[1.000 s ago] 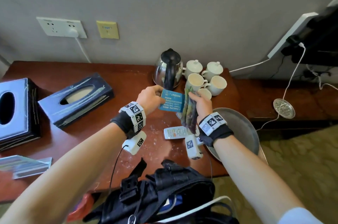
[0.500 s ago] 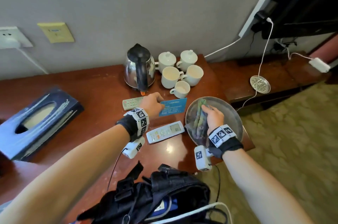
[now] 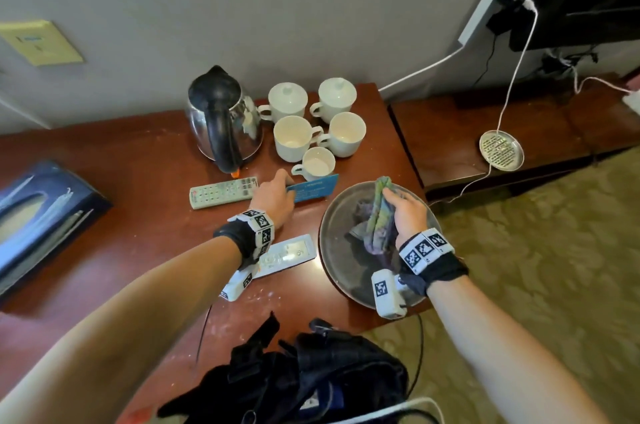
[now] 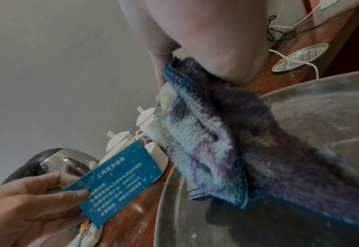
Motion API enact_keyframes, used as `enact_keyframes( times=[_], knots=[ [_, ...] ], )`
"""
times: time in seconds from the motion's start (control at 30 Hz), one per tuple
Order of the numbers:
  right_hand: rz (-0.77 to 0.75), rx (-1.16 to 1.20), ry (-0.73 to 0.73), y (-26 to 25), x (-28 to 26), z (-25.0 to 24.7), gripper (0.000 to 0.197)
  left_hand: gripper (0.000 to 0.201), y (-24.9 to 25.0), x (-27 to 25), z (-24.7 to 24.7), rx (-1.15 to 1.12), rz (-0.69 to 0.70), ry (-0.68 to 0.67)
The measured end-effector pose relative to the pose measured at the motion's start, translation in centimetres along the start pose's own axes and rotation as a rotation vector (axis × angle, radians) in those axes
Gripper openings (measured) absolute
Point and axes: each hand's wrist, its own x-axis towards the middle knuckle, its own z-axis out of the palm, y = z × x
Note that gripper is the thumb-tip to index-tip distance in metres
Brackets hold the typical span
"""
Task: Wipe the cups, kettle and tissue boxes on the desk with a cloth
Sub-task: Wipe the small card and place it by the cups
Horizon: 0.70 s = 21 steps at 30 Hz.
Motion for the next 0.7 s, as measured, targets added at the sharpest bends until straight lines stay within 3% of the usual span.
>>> enact_keyframes(
  times=[0.2, 0.37, 0.7],
  knots=[
    [0.038, 0.018, -0.036, 0.4, 2.2, 0.0, 0.032, 0.018, 0.2, 1.1, 1.0, 0.020, -0.033, -0.008],
    [0.066, 0.016, -0.071, 0.7, 3.3, 0.0, 0.029, 0.024, 1.0, 2.2, 1.5, 0.039, 0.027, -0.020],
    [0.025, 0.021, -0.077, 1.4, 3.6, -0.4, 0.022, 0.025, 2.5, 4.0, 3.4, -0.026, -0.042, -0.005]
  ],
)
